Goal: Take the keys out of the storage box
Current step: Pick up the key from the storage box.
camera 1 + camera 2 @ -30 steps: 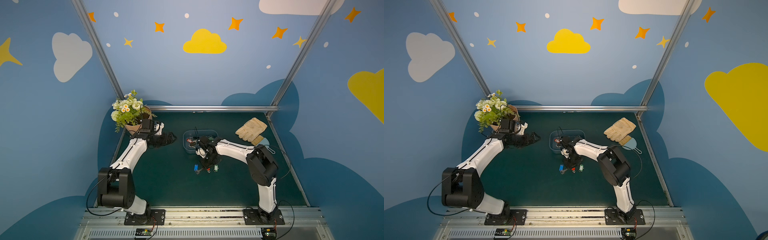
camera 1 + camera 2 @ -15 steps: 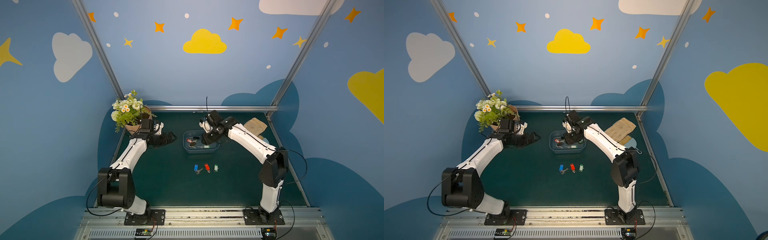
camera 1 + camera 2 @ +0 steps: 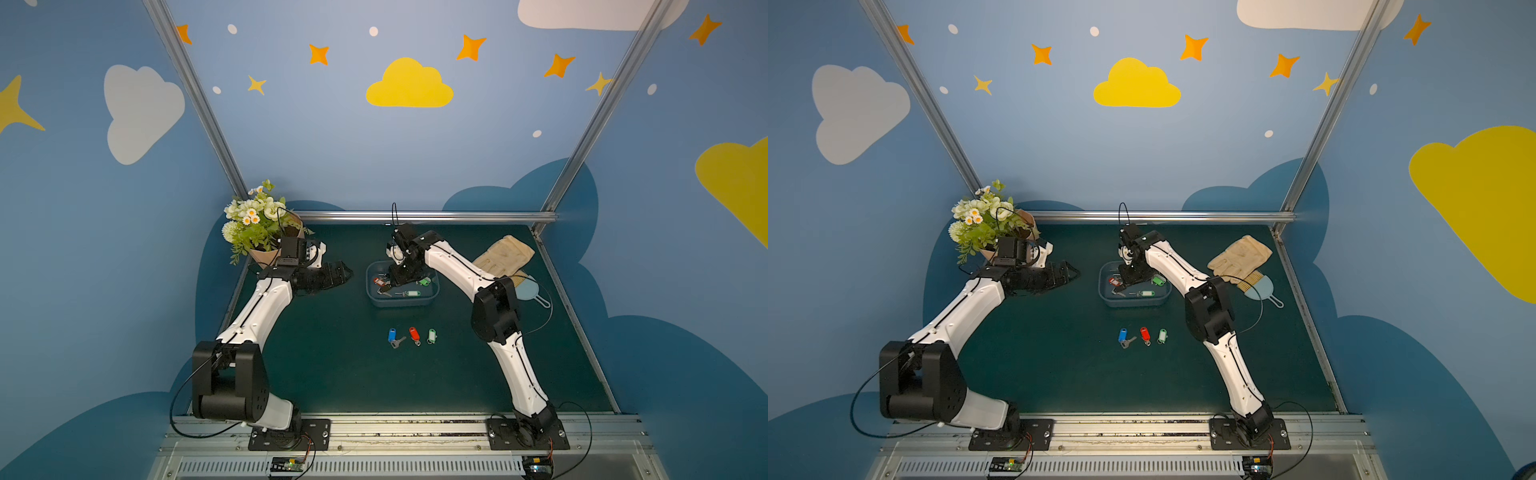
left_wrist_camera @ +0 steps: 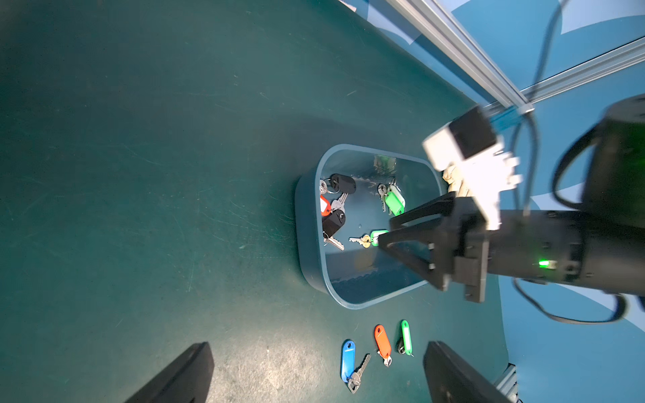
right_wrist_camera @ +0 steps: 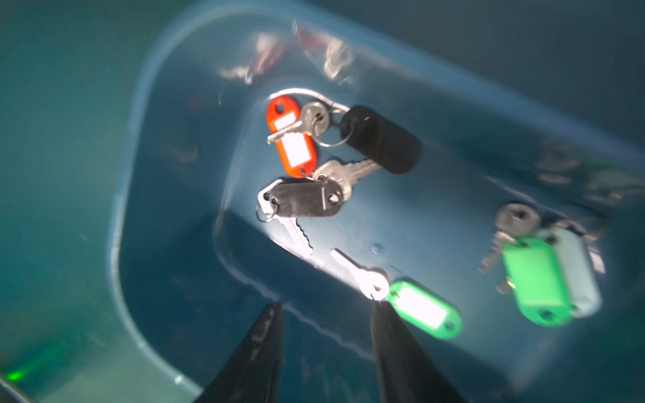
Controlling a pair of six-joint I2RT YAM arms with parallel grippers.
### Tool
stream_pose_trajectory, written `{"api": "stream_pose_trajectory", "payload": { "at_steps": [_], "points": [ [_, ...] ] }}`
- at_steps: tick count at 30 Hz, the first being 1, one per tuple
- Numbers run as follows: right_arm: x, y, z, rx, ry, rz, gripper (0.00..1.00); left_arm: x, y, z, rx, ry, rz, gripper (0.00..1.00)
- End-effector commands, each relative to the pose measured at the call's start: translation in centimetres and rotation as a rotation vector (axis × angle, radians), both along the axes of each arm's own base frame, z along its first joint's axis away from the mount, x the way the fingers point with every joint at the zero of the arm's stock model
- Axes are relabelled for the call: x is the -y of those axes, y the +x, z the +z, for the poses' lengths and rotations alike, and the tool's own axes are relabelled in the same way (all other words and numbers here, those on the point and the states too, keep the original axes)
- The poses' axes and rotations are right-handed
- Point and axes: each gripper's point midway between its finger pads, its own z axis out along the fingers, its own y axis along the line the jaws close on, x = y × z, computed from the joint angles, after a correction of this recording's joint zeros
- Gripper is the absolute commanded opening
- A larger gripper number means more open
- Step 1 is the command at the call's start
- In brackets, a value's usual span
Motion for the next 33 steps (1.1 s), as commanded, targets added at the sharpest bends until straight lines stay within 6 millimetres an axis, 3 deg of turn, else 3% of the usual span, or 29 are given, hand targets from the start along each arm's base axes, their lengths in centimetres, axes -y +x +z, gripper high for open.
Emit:
{"api": "stream_pose_trajectory", "payload": {
  "at_steps": [1, 7, 20, 23, 27, 31, 33],
  "points": [
    [-2.3, 0.2, 1.6, 0.072, 0.05, 0.094, 0.47, -0.1, 0.0, 1.0, 0.014, -0.001, 0.005, 1.0],
    [-2.8, 1.9, -0.7, 0.115, 0.034, 0.099, 0.48, -0.2, 0.0, 1.1, 0.017, 0.001, 0.008, 1.0],
    [-3.9, 4.4, -3.1, 0.183, 0.029, 0.126, 0.47, -0.4, -0.6, 1.1, 0.015, 0.02, 0.006, 1.0],
    [-4.1, 4.3, -3.4, 0.183, 0.027, 0.128, 0.4, -0.5, -0.6, 1.1, 0.016, 0.025, 0.008, 1.0],
    [-4.7, 3.9, -3.3, 0.185, 0.037, 0.151, 0.23, -0.6, -0.6, 1.3, 0.019, 0.03, 0.011, 1.0],
    [-5.2, 3.6, -2.1, 0.195, 0.062, 0.163, 0.03, -0.6, -0.7, 1.2, 0.016, 0.03, 0.011, 1.0],
    [-5.4, 3.4, -1.3, 0.203, 0.077, 0.17, 0.0, -0.6, -0.7, 1.2, 0.016, 0.03, 0.013, 1.0]
  ]
}}
